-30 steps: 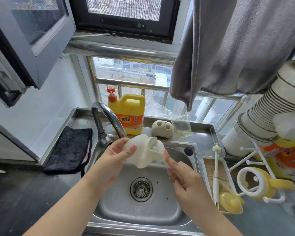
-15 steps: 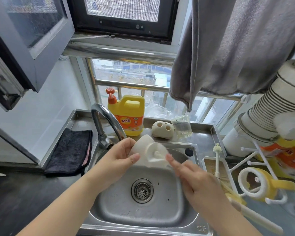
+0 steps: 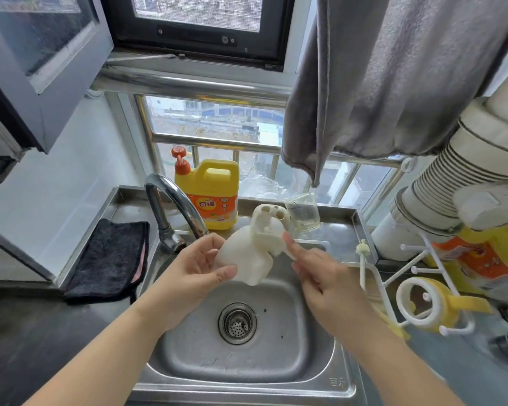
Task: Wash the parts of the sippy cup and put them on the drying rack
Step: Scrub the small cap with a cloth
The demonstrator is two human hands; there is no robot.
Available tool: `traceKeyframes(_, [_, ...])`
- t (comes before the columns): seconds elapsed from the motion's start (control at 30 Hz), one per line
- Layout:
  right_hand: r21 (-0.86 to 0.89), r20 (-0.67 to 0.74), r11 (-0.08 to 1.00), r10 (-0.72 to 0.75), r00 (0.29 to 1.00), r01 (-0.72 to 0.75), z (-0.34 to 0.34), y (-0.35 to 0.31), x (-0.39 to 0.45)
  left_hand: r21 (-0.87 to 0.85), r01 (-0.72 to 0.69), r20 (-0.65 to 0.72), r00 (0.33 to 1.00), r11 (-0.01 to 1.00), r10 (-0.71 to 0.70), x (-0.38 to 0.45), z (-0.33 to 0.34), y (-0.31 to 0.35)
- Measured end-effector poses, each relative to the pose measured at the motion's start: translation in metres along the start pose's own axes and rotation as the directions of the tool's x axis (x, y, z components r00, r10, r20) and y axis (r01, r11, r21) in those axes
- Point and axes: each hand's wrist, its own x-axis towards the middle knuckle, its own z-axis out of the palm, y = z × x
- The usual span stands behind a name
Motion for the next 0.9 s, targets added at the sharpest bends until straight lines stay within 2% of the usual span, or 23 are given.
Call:
traceKeyframes(0.13, [0.036,0.06,0.996,-0.08,0.995,0.078,0.007,-0.014,-0.018,-0.04,-0.008,-0.038,0.999,0.999,0.006,-0.001,-0.006,0.005])
traceKeyframes(0.2, [0.01,0.074,0.998,-0.06,0.995,0.059,0.005,-0.006,-0.034,-0.024,-0.003,-0.067,0.998,1.0,0.001,-0.005,-0.01,0.006])
traceKeyframes(0.3, [0.033,0.008,0.999,0.002,1.0,-0.002,0.003,0.006,-0.022,-0.043,0.004,-0.028,1.0,0.999,-0.005,-0.009,-0.005,0.005])
traceKeyframes(0.4, [0.128,-0.018,0.992,-0.018,1.0,0.02,0.005,-0.009,0.004,-0.1,-0.001,-0.034,0.999,0.995,-0.002,-0.006,0.001,0.008])
traceKeyframes(0.57, [0.1,0.046,0.993,-0.06,0.997,0.055,0.006,-0.013,-0.027,-0.088,-0.001,-0.057,0.998,0.996,-0.004,-0.01,-0.009,0.009])
traceKeyframes(0.7, [0.157,-0.02,0.987,0.042,0.999,-0.039,0.008,0.003,-0.014,-0.221,0.058,-0.048,0.996,0.973,-0.071,-0.01,-0.003,0.006])
traceKeyframes(0.8, [0.231,-0.049,0.973,0.006,0.999,0.006,0.013,-0.012,0.0,-0.337,0.079,-0.034,0.995,0.938,-0.096,-0.002,0.0,0.009])
traceKeyframes(0.9, [0.194,-0.054,0.98,-0.042,0.998,0.051,0.019,-0.017,-0.006,-0.282,0.086,-0.053,0.993,0.956,-0.105,0.006,-0.006,0.014])
